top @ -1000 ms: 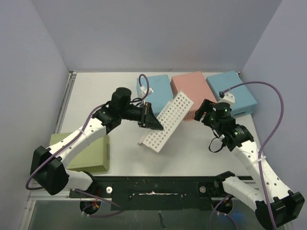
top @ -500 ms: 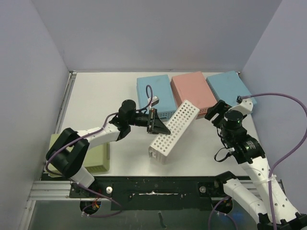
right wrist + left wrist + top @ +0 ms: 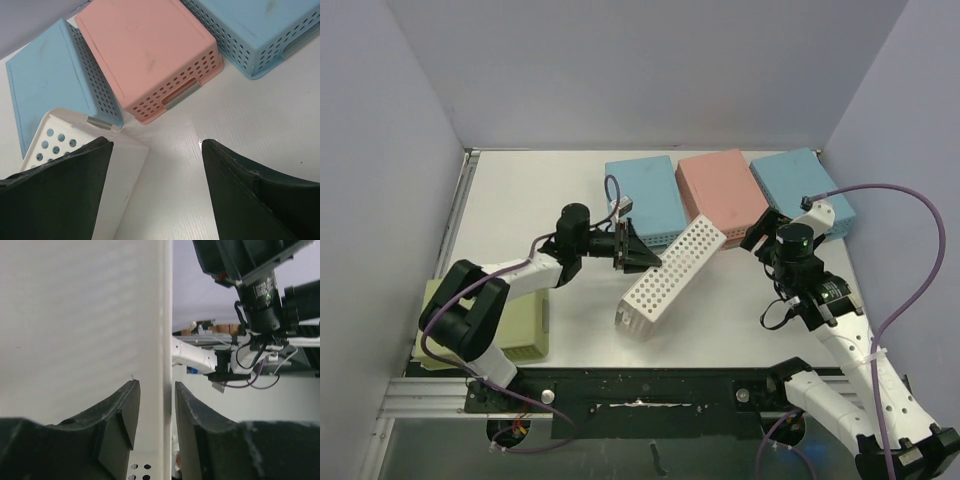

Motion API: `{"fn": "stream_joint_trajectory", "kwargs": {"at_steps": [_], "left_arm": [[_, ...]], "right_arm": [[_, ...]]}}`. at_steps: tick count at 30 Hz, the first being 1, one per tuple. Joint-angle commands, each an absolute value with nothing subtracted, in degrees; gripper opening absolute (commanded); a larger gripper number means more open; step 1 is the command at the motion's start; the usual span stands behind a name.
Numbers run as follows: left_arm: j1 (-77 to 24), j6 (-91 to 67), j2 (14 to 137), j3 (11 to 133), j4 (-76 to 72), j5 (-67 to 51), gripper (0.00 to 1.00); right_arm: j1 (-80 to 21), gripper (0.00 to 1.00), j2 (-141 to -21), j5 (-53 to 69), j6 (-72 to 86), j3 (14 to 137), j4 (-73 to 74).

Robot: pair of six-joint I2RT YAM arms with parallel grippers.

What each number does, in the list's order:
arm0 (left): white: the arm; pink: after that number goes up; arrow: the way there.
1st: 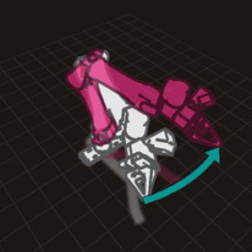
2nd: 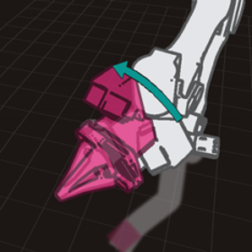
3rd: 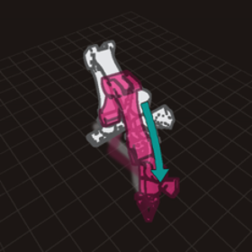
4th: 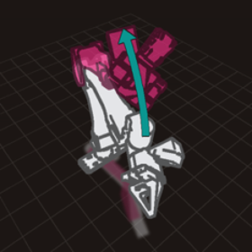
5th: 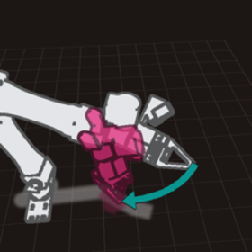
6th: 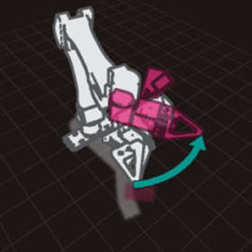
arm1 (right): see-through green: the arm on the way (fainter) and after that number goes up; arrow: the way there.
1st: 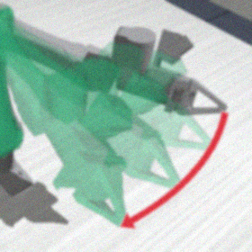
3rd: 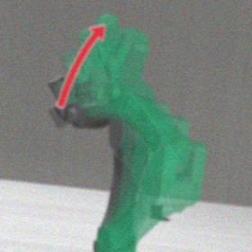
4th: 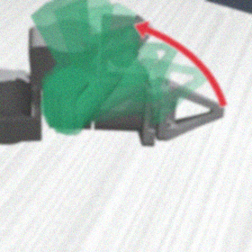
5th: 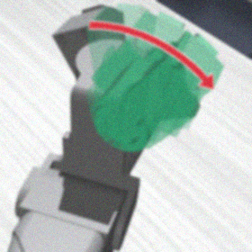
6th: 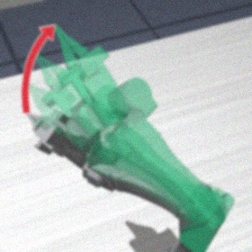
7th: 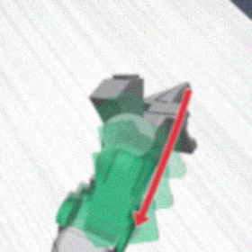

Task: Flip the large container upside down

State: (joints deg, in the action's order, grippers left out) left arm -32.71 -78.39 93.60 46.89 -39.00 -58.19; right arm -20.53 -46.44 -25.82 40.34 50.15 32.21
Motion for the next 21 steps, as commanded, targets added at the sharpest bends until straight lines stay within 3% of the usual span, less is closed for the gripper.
{"fn": "stream_joint_trajectory", "kwargs": {"at_steps": [1, 8, 21], "left_arm": [[-27.4, -66.6, 89.2, 47.1, -25.1, -59.1, 0.35], [-22.9, -43.5, 86.4, 55.7, 6.7, -54.2, 0.35], [-22.0, -32.4, 87.8, 60.6, 20.1, -47.1, 0.35]], "right_arm": [[-20.1, 0.74, -47.0, -25.6, 39.1, 52.2, 30.1], [-20.1, 0.74, -47.8, -24.0, 39.3, 51.8, 29.1], [-20.1, 0.74, -58.8, -11.6, 37.8, 53.6, 29.2]]}}
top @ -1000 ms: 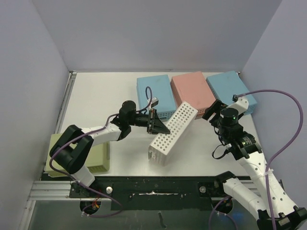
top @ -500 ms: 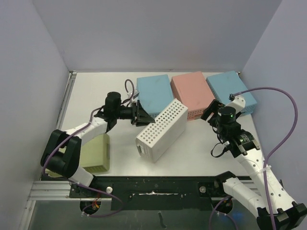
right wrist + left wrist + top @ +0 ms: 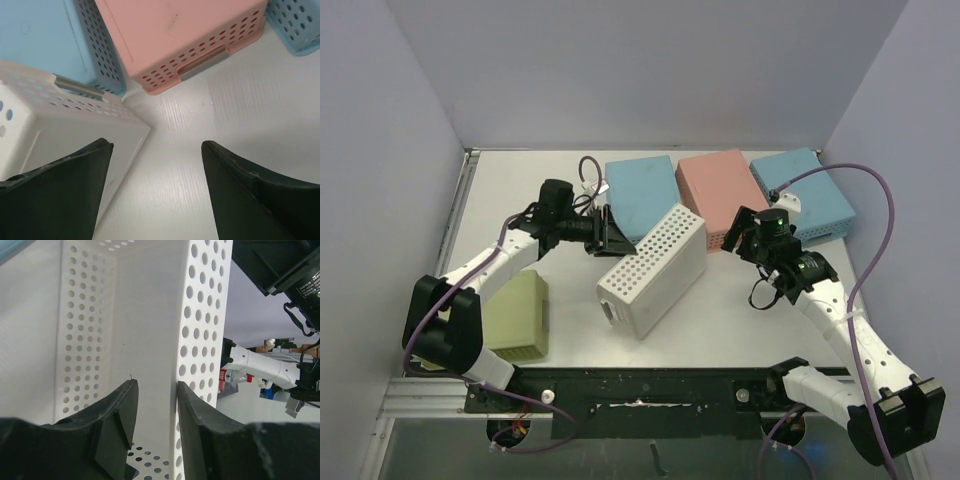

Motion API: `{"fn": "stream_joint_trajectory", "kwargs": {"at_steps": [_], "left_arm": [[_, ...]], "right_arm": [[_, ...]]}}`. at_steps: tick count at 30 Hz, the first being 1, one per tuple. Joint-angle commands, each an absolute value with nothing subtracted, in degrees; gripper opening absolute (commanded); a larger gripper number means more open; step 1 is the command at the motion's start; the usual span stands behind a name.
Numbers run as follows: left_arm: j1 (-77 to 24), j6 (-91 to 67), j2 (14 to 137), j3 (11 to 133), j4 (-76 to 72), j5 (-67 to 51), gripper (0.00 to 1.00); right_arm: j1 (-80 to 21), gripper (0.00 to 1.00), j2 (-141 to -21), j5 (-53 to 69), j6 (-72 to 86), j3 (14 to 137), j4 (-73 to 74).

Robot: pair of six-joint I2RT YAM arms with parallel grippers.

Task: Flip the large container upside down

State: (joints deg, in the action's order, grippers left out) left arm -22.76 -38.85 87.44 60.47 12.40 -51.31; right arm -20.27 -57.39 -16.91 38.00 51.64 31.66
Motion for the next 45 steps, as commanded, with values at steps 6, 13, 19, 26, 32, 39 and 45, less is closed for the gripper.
{"fn": "stream_joint_trajectory", "kwargs": {"at_steps": [6, 13, 19, 26, 32, 39, 45], "left_arm": [[-18.7, -31.7, 86.4, 59.9, 20.9, -46.3, 0.34], [-14.8, -26.2, 86.6, 60.9, 27.0, -45.3, 0.34], [-14.3, -23.6, 86.6, 62.8, 30.1, -43.9, 0.35], [-14.2, -20.2, 85.6, 65.2, 35.1, -37.9, 0.52], [-14.2, -20.9, 83.8, 67.8, 35.0, -36.1, 0.55], [-14.2, -24.0, 78.0, 72.3, 29.7, -32.4, 0.55], [-13.6, -25.8, 75.3, 74.7, 29.0, -27.4, 0.59]], "right_arm": [[-20.2, 0.74, -60.2, -10.0, 37.2, 53.8, 27.3], [-20.1, 0.74, -60.7, -10.1, 36.5, 54.4, 27.3], [-20.1, 0.74, -60.7, -9.8, 36.8, 54.1, 26.9], [-20.1, 0.74, -60.8, -9.9, 36.4, 54.6, 26.7], [-20.1, 0.74, -61.6, -9.0, 35.9, 54.7, 27.0], [-20.2, 0.75, -62.2, -9.2, 35.7, 55.5, 27.6], [-20.1, 0.76, -66.4, -15.9, 33.8, 62.8, 32.2]]}}
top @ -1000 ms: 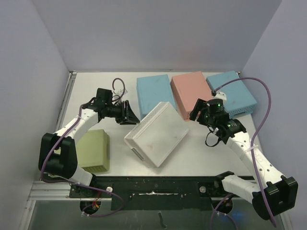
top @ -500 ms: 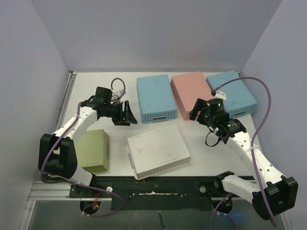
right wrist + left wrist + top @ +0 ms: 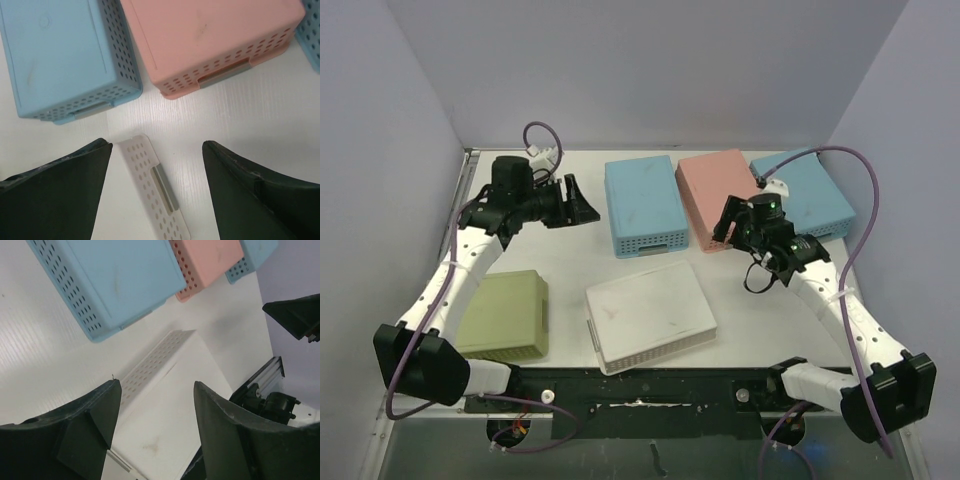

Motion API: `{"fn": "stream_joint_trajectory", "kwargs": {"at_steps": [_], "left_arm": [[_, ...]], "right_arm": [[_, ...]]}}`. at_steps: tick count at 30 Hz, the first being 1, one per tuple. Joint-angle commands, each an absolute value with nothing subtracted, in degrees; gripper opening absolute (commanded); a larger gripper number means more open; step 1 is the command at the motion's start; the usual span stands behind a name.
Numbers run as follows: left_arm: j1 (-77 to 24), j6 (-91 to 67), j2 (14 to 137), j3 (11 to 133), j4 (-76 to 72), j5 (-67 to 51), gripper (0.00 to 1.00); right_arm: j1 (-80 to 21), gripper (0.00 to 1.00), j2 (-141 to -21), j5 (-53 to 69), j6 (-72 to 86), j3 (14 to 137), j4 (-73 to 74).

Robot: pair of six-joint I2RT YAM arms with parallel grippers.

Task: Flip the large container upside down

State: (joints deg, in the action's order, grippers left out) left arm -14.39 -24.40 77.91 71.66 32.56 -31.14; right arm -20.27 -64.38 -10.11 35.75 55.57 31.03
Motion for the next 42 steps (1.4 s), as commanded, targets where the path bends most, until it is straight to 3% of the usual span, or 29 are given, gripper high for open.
{"fn": "stream_joint_trajectory", "kwargs": {"at_steps": [1, 9, 10, 11, 28, 42], "left_arm": [[-13.6, -26.2, 74.9, 74.5, 28.7, -25.8, 0.59], [-12.5, -29.0, 73.0, 73.8, 32.0, -13.0, 0.62], [-12.4, -29.0, 72.9, 73.9, 32.0, -12.3, 0.62], [-12.2, -28.7, 72.8, 74.1, 32.0, -11.7, 0.62], [-11.4, -31.6, 69.8, 72.7, 29.7, 3.8, 0.67], [-10.7, -31.2, 69.7, 72.1, 28.6, 4.4, 0.66]], "right_arm": [[-20.1, 0.76, -67.1, -17.7, 33.9, 64.2, 33.3], [-19.1, 0.83, -69.0, -27.8, 34.9, 69.0, 38.5], [-19.0, 0.98, -69.2, -29.2, 35.2, 69.3, 39.3], [-18.9, 0.99, -69.2, -30.2, 35.2, 69.4, 39.8], [-12.2, 0.98, -59.7, -36.1, 36.4, 67.1, 38.9], [-12.1, 0.98, -59.4, -36.2, 36.4, 66.2, 38.1]]}}
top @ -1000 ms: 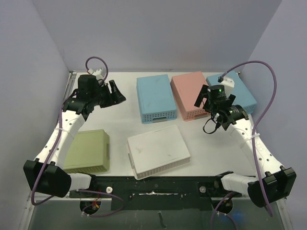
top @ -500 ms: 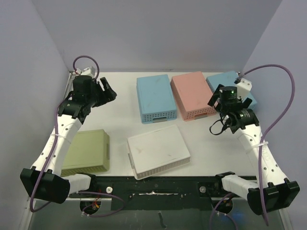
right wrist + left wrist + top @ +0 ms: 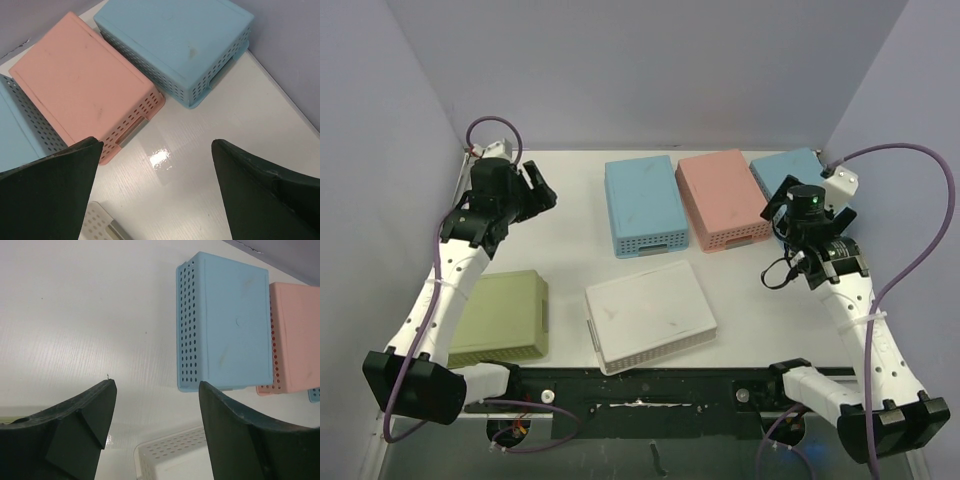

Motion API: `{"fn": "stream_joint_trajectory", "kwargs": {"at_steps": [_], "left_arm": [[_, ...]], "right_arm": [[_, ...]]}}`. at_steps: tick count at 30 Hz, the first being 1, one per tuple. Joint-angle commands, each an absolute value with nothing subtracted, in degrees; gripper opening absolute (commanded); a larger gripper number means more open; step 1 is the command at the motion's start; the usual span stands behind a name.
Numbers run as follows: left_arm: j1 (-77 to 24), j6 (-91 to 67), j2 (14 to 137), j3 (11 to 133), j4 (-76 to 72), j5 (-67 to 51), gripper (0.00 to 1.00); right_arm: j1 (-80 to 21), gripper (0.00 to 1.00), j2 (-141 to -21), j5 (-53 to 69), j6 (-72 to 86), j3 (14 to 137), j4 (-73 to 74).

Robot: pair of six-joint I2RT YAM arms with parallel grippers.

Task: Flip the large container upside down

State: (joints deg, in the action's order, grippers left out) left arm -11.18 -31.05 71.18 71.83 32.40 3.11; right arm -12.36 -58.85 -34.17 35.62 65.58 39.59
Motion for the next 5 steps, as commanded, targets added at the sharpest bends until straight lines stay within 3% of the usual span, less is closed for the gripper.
{"fn": "stream_joint_trajectory", "kwargs": {"at_steps": [1, 5], "left_arm": [[-10.7, -31.2, 69.7, 72.0, 28.8, 4.7, 0.66], [-10.6, -31.6, 69.6, 71.5, 28.8, 4.7, 0.66]], "right_arm": [[-12.1, 0.98, -59.4, -36.1, 36.4, 66.3, 37.9], [-12.1, 0.98, -59.4, -35.7, 36.5, 66.0, 37.6]]}}
